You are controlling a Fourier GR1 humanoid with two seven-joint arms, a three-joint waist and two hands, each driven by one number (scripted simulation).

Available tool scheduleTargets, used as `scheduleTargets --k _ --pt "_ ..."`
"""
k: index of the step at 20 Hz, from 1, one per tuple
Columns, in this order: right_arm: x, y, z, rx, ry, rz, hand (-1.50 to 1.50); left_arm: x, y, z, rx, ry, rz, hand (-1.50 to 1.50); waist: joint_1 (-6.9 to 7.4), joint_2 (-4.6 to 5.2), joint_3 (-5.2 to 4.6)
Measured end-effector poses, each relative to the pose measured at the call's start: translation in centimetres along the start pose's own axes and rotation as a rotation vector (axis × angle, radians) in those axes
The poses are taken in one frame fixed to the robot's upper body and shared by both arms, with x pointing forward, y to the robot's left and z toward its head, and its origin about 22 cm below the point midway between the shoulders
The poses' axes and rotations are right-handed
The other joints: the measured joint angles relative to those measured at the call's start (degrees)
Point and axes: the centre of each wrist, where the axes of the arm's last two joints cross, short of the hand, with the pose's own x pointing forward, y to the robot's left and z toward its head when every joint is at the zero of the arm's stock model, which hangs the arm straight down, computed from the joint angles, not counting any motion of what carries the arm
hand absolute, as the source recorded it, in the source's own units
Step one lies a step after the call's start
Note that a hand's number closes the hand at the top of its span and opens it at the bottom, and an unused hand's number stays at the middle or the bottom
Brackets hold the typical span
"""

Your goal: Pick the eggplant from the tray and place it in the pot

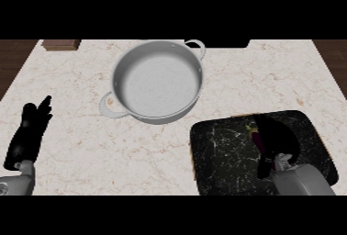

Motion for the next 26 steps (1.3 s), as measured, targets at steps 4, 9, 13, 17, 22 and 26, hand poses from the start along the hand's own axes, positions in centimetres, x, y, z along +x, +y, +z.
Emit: scheduleTargets --k 4,9,13,17,22,26 --pt "-0.4 0.6 -0.9 -0.002 -0.002 -0.012 1.50 0.6 0.1 0.2 -0.002 0.001 -0.001 0.00 0.08 -0.19 -0.21" --pt "-0.5 0.6 -1.6 -0.043 -0.031 -0.012 1.50 0.6 -0.3 0.5 0.000 0.000 0.004 0.00 0.00 -0.55 -0.62" --pt "-0.8 0.5 -1.6 -0.095 -0.071 0.034 1.50 0.0 0.0 0.2 0.001 0.004 0.006 0.00 -0.02 -0.46 -0.54" --pt "-0.6 0.4 -1.7 -0.152 -0.103 0.074 1.50 0.1 0.4 0.0 0.002 -0.002 0.000 0.00 -0.05 -0.36 -0.44" --pt "0.1 -0.3 -0.2 -0.242 -0.127 0.093 1.50 0.1 0.3 0.2 0.004 -0.001 -0.003 0.00 -0.20 -0.23 -0.23" --pt "1.7 1.2 2.3 -0.297 0.014 -0.008 1.50 -0.7 0.4 0.3 0.010 0.012 -0.001 0.00 -0.97 -0.37 -0.14"
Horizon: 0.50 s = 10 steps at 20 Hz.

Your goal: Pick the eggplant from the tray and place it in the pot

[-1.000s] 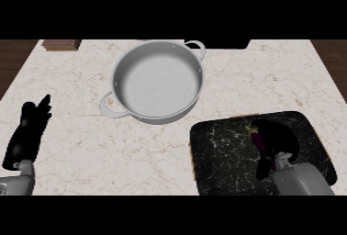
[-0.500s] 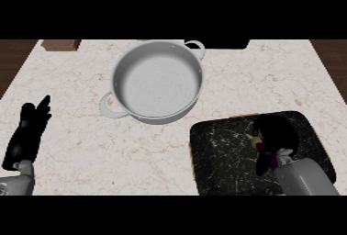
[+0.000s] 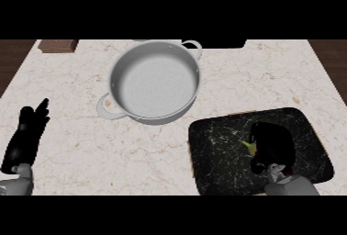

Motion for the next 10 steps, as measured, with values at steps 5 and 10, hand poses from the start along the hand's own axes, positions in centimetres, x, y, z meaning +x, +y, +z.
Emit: scheduleTargets --k 5,10 --pt "2.4 0.3 4.6 -0.069 0.256 -0.133 1.50 -0.3 0.6 0.2 0.013 0.013 0.004 0.00 -1.07 -0.43 0.01" --pt "4.6 -3.1 9.4 -0.294 0.270 -0.233 1.50 -0.1 0.7 -0.1 0.010 0.012 0.004 0.00 -0.77 -0.37 0.00"
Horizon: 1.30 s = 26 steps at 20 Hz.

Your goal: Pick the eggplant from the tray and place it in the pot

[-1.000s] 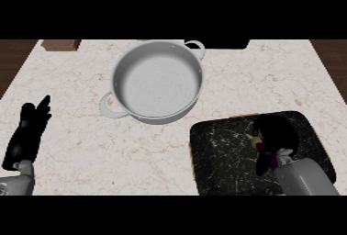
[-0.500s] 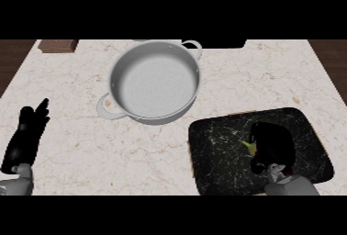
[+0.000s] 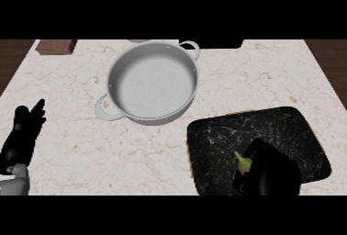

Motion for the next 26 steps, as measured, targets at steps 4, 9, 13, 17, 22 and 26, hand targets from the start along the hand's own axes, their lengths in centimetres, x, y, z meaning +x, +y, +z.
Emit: scheduleTargets --k 4,9,13,17,22,26 --pt "1.7 -3.5 2.8 -0.205 -0.093 -0.101 1.50 0.3 -0.2 -0.1 -0.011 -0.006 -0.001 0.00 0.71 0.07 -0.01" --pt "3.4 -7.5 5.6 -0.435 -0.224 -0.238 1.50 0.4 -0.9 -0.2 -0.026 -0.017 -0.003 0.00 1.49 0.23 -0.03" --pt "5.0 -9.3 6.5 -0.540 -0.313 -0.276 1.50 0.7 -1.0 -0.2 -0.035 -0.027 -0.009 0.00 2.35 0.37 -0.06" --pt "7.0 -10.6 5.7 -0.546 -0.366 -0.290 1.50 1.3 -1.4 -0.4 -0.037 -0.038 -0.014 0.00 3.12 0.63 -0.08" --pt "9.6 -12.1 3.3 -0.498 -0.372 -0.288 1.50 1.9 -1.2 -0.7 -0.052 -0.048 -0.021 0.00 4.33 0.86 -0.09" --pt "12.0 -13.1 0.9 -0.441 -0.345 -0.283 1.50 2.2 -2.0 -0.8 -0.061 -0.058 -0.024 0.00 4.99 1.12 -0.09"
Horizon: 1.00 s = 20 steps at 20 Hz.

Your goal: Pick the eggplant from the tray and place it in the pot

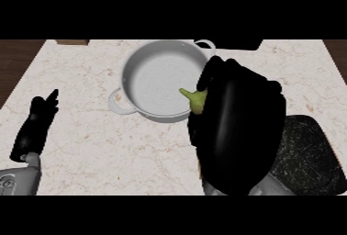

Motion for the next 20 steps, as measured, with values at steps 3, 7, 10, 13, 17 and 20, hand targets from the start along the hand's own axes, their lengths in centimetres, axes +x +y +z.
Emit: scheduleTargets --k 3,7,10,13,17,20 --pt "1.1 0.7 -2.5 0.053 0.027 -0.002 1.50 0.6 -0.6 -0.1 -0.011 -0.005 -0.002 0.00 0.48 0.09 0.04" --pt "2.4 2.6 -5.5 0.144 0.068 0.008 1.50 0.7 -1.0 -0.3 -0.017 -0.008 0.004 0.00 0.93 0.37 0.04" --pt "3.3 4.0 -7.0 0.212 0.087 0.009 1.50 1.1 -1.0 -0.3 -0.020 -0.013 -0.002 0.00 1.19 0.38 0.08" --pt "3.2 5.8 -8.4 0.288 0.130 0.002 1.50 1.2 -0.9 -0.3 -0.023 -0.021 -0.003 0.00 1.54 0.52 0.09" --pt "2.7 8.1 -9.5 0.381 0.196 -0.040 -1.50 1.1 -1.3 -0.4 -0.026 -0.020 -0.002 0.00 1.79 0.70 0.12" --pt "2.2 9.7 -9.6 0.403 0.219 -0.101 -1.50 1.7 -1.7 -0.5 -0.028 -0.023 -0.001 0.00 1.88 0.76 0.16"
